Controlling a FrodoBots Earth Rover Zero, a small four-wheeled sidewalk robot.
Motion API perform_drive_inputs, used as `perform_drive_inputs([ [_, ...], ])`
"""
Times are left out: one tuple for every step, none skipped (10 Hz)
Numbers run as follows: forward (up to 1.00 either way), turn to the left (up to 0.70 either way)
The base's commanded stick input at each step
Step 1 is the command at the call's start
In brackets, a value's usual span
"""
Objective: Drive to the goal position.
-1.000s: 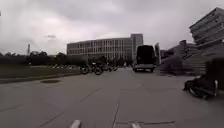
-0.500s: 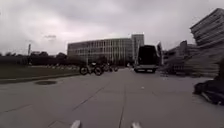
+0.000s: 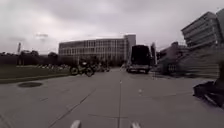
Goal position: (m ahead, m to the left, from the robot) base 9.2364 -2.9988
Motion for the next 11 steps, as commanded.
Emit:
perform_drive_inputs([
  [0.7,0.0],
  [0.7,0.0],
  [0.7,0.0],
  [0.7,0.0],
  [0.7,0.0],
  [0.7,0.0],
  [0.7,0.0],
  [0.7,-0.09],
  [0.7,-0.18],
  [0.7,-0.35],
  [0.7,-0.22],
])
